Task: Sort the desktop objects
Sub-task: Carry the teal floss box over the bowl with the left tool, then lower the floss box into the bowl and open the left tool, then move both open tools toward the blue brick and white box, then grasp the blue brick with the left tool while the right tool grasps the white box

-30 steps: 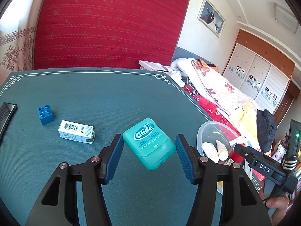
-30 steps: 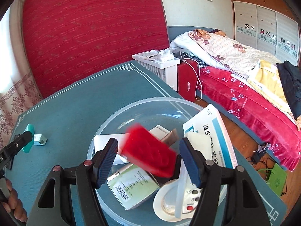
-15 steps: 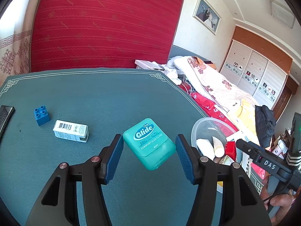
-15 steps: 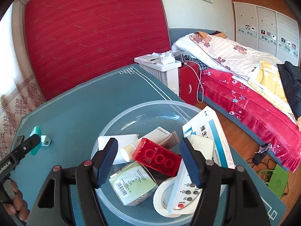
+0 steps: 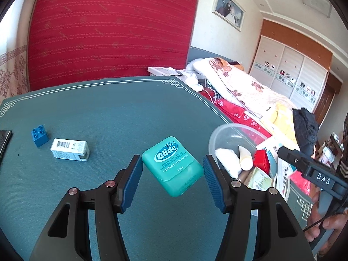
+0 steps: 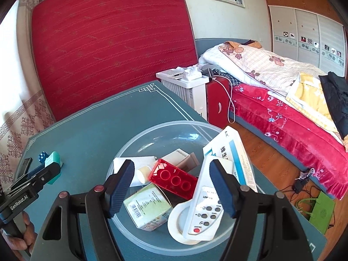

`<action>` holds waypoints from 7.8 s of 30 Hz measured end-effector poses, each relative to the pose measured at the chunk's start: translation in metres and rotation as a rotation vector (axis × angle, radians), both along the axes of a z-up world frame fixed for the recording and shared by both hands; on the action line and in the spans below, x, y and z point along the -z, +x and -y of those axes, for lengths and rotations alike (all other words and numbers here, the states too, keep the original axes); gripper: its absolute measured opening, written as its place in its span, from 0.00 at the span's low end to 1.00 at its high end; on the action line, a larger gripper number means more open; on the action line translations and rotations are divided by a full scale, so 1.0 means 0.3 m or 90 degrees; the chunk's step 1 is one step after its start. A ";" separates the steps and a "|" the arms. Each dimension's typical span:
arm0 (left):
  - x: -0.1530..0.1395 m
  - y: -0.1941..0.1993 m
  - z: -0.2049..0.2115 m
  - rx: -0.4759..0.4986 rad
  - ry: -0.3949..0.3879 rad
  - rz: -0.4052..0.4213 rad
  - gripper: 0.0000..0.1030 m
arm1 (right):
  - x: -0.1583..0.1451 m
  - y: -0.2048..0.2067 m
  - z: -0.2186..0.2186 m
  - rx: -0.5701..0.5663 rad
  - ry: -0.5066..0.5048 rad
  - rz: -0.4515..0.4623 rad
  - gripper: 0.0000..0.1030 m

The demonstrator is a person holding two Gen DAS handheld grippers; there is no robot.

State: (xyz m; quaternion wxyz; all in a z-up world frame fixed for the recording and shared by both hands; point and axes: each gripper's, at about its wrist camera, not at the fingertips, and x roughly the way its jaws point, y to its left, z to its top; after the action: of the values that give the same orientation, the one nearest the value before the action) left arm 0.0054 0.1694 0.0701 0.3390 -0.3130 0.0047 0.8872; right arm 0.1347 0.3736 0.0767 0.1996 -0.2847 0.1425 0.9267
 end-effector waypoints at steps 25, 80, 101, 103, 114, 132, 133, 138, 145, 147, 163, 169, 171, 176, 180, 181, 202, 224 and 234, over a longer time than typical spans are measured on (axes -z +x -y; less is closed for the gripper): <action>0.014 0.169 -0.127 0.081 -0.039 -0.023 0.59 | 0.070 0.056 -0.009 -0.040 0.039 0.006 0.77; 0.040 0.135 -0.250 0.069 -0.026 0.067 0.69 | 0.066 0.126 -0.122 -0.008 -0.059 -0.044 0.78; 0.072 0.119 -0.269 0.026 -0.094 0.023 0.69 | 0.047 0.147 -0.105 -0.012 -0.054 -0.050 0.78; 0.064 0.121 -0.259 0.024 -0.093 0.018 0.69 | 0.045 0.142 -0.093 -0.016 -0.051 -0.049 0.78; 0.037 0.110 -0.180 -0.011 -0.112 -0.012 0.69 | 0.043 0.111 -0.034 -0.043 -0.045 -0.040 0.78; 0.031 0.044 -0.037 -0.059 -0.105 -0.005 0.69 | 0.035 0.040 0.115 -0.113 -0.024 -0.026 0.78; 0.029 0.037 -0.024 -0.063 -0.106 -0.005 0.69 | 0.034 0.038 0.124 -0.117 -0.022 -0.026 0.78; 0.025 -0.013 0.044 -0.090 -0.103 0.004 0.69 | 0.033 0.010 0.169 -0.142 -0.021 -0.025 0.78; 0.025 -0.111 0.174 -0.153 -0.084 0.027 0.69 | 0.044 -0.034 0.241 -0.186 -0.018 -0.015 0.78; 0.027 -0.133 0.204 -0.169 -0.082 0.028 0.69 | 0.047 -0.044 0.263 -0.199 -0.017 -0.014 0.78; 0.061 -0.345 0.470 -0.332 -0.013 0.099 0.69 | 0.080 -0.156 0.430 -0.292 -0.011 0.004 0.78; 0.078 -0.434 0.483 -0.382 -0.020 0.116 0.69 | 0.103 -0.217 0.508 -0.335 -0.004 0.017 0.81; 0.083 -0.457 0.471 -0.391 -0.032 0.114 0.69 | 0.115 -0.242 0.535 -0.345 -0.001 0.023 0.81; 0.101 -0.498 0.459 -0.399 -0.035 0.113 0.69 | 0.135 -0.296 0.577 -0.359 -0.009 0.033 0.81; 0.138 -0.523 0.481 -0.404 -0.032 0.128 0.69 | 0.138 -0.325 0.585 -0.361 -0.009 0.033 0.81; 0.154 -0.531 0.489 -0.401 -0.026 0.137 0.69 | 0.138 -0.333 0.585 -0.361 -0.010 0.033 0.81; 0.178 -0.556 0.507 -0.361 -0.033 0.108 0.69 | 0.170 -0.464 0.625 -0.386 -0.011 0.040 0.81; 0.152 -0.538 0.575 -0.373 0.018 0.128 0.43 | 0.197 -0.621 0.756 -0.420 0.011 0.063 0.81; 0.133 -0.527 0.570 -0.363 0.041 0.128 0.43 | 0.208 -0.718 0.807 -0.435 0.054 0.071 0.81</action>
State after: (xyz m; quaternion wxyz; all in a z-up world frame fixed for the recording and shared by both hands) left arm -0.1526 -0.0017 0.0303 0.0848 -0.3769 -0.1450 0.9109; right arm -0.0807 0.1314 0.0142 -0.1032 -0.3577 -0.0107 0.9281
